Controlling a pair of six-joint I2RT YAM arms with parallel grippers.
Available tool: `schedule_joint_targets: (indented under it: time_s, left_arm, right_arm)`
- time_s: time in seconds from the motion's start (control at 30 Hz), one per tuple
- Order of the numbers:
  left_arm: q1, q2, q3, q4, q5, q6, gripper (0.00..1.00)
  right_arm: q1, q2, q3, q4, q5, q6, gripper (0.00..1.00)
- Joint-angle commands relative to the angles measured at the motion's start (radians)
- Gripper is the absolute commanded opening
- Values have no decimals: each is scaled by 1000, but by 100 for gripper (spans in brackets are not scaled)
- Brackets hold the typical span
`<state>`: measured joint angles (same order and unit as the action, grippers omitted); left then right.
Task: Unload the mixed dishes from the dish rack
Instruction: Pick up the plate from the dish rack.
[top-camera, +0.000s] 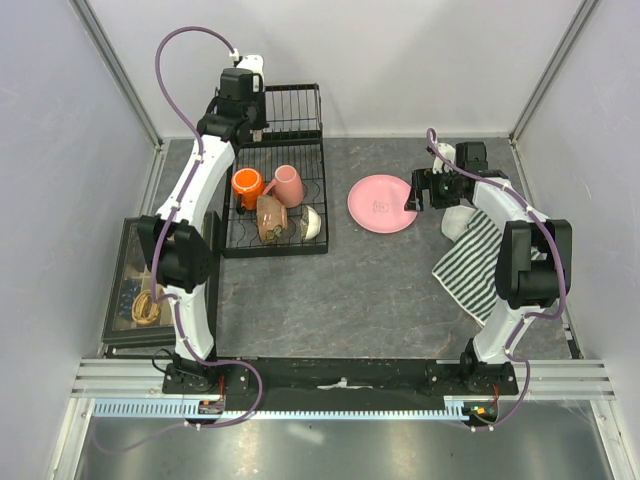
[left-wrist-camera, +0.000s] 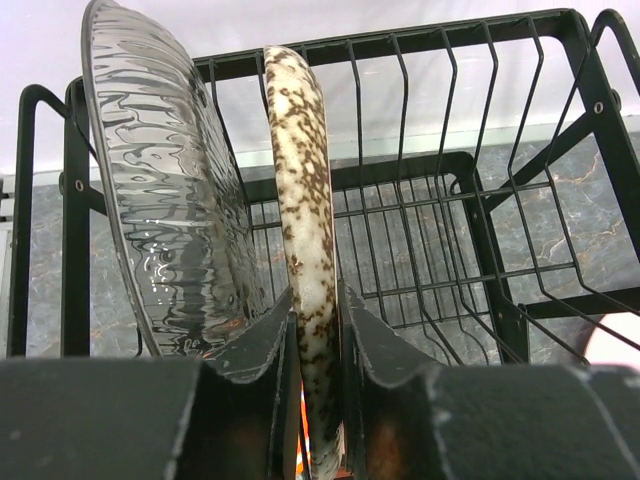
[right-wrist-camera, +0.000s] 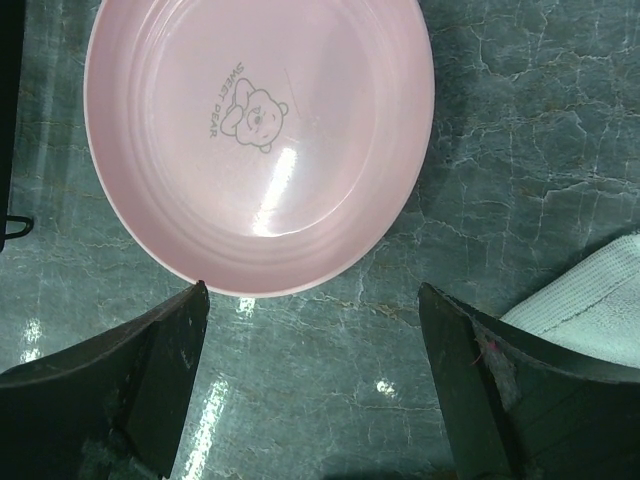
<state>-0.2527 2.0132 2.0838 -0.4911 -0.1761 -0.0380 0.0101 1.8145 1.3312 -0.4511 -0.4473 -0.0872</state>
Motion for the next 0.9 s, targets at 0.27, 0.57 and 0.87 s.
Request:
schedule_joint_targets:
  time_s: [0.27,0.57,0.87]
  left_arm:
    - [3,-122,15,28,-43,-49,2]
    - [3,-148,33,32,-49,-76,2]
    - [1,-195,55,32,23,-91,2]
  right_arm:
    - [1,-26,-13,32,-19,-13,93]
    - [1,-24,-21,35,-19,-13,93]
    - [1,-27,-23,37,-24,-11,93]
